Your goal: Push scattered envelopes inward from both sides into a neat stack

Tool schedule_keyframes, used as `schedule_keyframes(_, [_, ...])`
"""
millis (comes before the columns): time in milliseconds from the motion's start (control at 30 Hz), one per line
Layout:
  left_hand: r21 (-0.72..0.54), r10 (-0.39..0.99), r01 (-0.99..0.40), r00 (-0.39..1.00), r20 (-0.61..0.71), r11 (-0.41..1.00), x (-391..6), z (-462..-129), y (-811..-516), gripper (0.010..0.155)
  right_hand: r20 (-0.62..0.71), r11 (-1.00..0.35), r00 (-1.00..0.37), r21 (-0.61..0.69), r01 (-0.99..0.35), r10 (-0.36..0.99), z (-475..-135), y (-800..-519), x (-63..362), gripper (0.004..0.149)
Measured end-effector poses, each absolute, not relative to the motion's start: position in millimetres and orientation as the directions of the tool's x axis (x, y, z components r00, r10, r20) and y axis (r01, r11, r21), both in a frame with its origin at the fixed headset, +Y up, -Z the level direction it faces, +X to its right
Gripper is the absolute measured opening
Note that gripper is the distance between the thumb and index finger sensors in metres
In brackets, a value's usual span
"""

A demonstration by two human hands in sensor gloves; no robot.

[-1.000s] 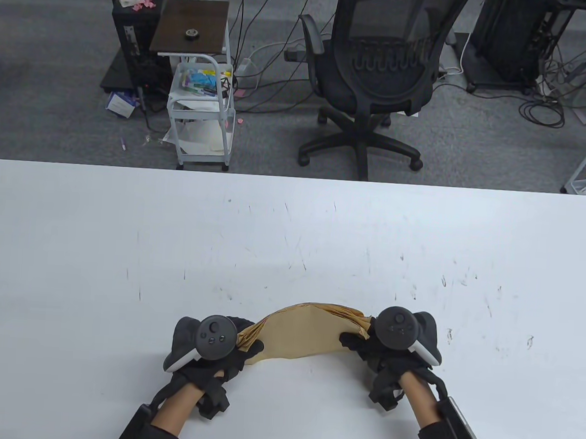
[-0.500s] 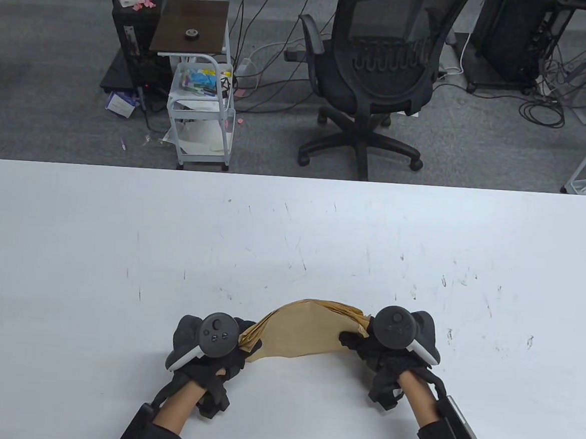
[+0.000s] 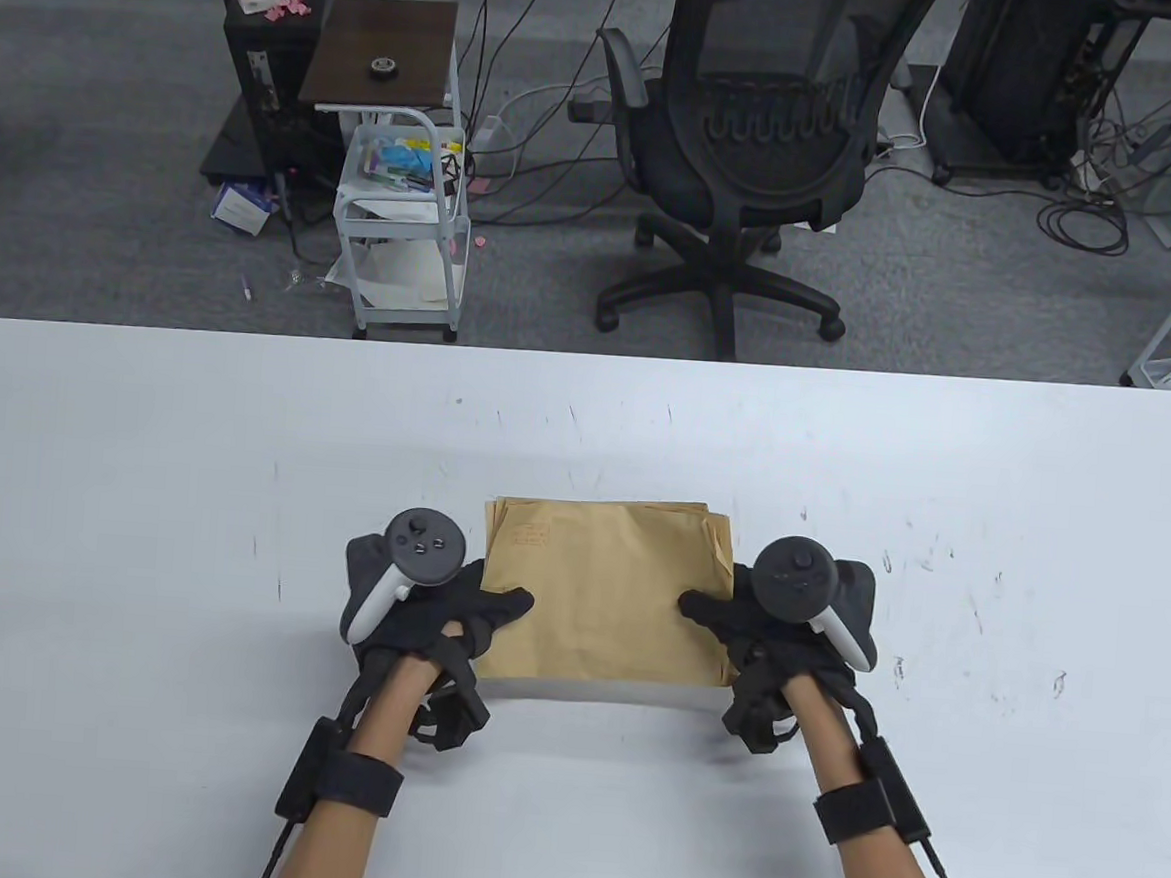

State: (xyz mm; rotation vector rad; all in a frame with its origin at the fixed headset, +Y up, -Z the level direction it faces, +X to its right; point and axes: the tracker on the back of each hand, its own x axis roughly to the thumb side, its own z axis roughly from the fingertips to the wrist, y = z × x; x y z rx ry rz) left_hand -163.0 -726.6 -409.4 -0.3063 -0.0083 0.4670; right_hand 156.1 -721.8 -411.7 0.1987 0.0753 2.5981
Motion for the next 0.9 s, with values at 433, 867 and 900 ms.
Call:
schedule_keyframes(433, [-0.349,0.029,-0.07,0.992,-0.121,0.935,-125,-448,-763,0.08,-0.114,-0.956,-0.981,0.235,-0.178,0.155,-449,-760,132,0.047])
schedule_keyframes(867, [-0.414,-0.034,-0.023,0.991,-0.13,0.91,-132,-444,-777,0.106,-0.139,-0.951,-0.973,0.273,0.142,-0.185,-442,-769,116,0.105])
schedule_keyframes(900, [-0.414,-0.024,-0.034,0.991,-0.134,0.91,-134,-443,-777,0.106,-0.138,-0.949,-0.975,0.286,0.131,-0.176,-442,-768,117,0.106])
